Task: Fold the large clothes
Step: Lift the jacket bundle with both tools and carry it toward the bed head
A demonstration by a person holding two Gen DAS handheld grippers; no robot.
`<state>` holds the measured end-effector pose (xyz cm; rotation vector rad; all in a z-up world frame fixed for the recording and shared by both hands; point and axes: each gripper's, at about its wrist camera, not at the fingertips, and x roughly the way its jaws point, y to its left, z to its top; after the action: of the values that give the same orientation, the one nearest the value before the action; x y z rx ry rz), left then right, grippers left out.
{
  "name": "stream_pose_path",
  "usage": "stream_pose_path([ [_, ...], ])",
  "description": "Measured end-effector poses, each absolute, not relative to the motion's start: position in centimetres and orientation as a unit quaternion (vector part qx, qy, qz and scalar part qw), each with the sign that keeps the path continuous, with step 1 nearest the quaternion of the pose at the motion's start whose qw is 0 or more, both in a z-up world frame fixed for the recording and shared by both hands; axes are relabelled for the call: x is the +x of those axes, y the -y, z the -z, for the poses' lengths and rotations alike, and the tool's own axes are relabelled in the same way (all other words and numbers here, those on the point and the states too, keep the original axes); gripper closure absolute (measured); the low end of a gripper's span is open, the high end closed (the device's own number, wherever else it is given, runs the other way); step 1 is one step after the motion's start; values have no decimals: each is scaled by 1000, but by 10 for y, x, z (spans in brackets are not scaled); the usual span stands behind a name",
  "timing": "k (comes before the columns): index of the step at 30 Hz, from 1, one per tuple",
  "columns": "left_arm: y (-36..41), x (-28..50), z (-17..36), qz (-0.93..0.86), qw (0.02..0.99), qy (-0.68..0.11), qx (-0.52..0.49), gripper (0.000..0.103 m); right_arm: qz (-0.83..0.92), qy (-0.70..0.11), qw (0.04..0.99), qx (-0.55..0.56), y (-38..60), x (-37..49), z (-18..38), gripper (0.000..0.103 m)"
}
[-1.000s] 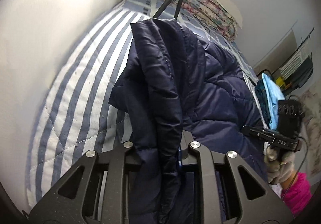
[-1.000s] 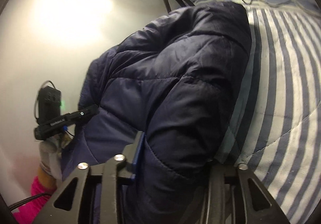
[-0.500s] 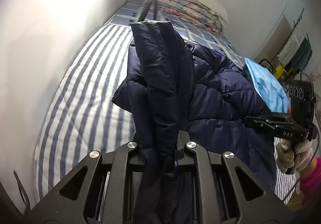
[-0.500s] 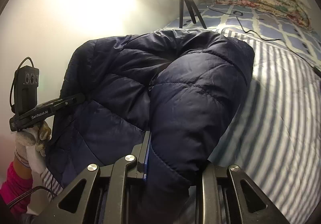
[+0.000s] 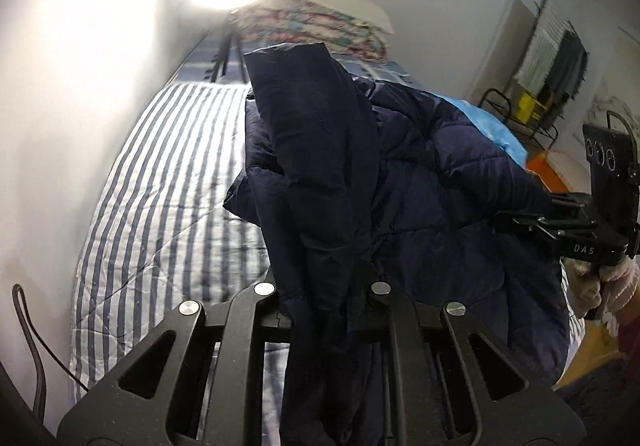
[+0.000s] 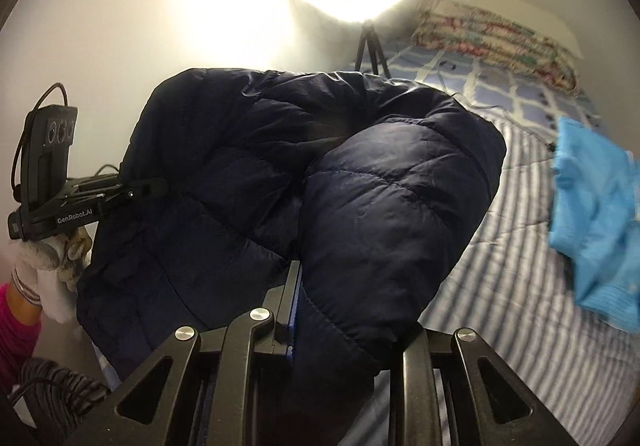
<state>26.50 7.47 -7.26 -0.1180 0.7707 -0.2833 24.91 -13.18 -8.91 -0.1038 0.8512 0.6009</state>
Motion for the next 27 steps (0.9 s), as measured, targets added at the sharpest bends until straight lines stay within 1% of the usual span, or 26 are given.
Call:
stream_pose_path([
  [7, -12, 255, 40, 173, 920, -351, -32, 90, -256, -376, 889, -52, 183, 215, 55, 83],
  [13, 50, 261, 26, 211, 914, -346, -12, 90, -222, -366, 903, -48, 237, 190, 35, 83],
  [18, 104, 274, 24, 240, 907, -347, 1, 91, -190, -360, 912, -41, 289, 174, 26, 83],
  [27, 203, 307, 27, 288, 891, -350, 9, 91, -132, -360, 923, -36, 370, 178, 23, 83],
])
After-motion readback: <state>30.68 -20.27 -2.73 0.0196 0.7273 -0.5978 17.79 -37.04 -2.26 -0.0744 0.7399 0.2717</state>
